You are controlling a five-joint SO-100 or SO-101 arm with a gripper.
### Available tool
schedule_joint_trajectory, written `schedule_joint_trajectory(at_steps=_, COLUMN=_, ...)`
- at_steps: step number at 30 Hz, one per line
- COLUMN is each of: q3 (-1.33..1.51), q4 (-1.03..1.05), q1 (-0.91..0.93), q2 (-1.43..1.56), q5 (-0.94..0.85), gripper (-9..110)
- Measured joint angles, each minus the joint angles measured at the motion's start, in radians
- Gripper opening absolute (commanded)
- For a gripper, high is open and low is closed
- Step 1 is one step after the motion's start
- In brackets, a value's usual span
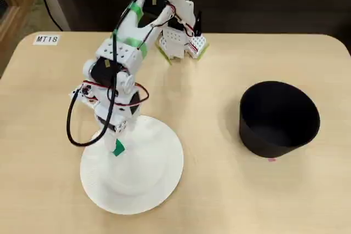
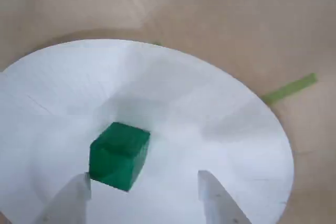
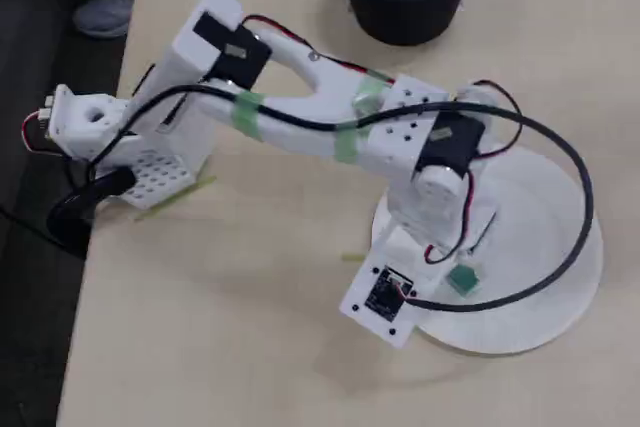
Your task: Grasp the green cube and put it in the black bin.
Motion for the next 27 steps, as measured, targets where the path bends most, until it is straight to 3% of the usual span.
schedule_joint_trajectory(at_steps=17, q3=-0.360, q4=0.095, q1=0.008, q2=-0.238, q5=0.008, gripper=23)
schedule_joint_trajectory(at_steps=21, q3=-0.560, q4=0.193, q1=0.034, q2=-0.370, q5=0.017, gripper=15)
schedule_joint_trajectory(at_steps=24, q3=-0.687, q4=0.235, q1=0.043, q2=-0.436, q5=0.017, gripper=2)
schedule_joint_trajectory(at_steps=27, q3=-0.744, q4=0.244, q1=0.041, q2=-0.459, q5=0.026, gripper=0)
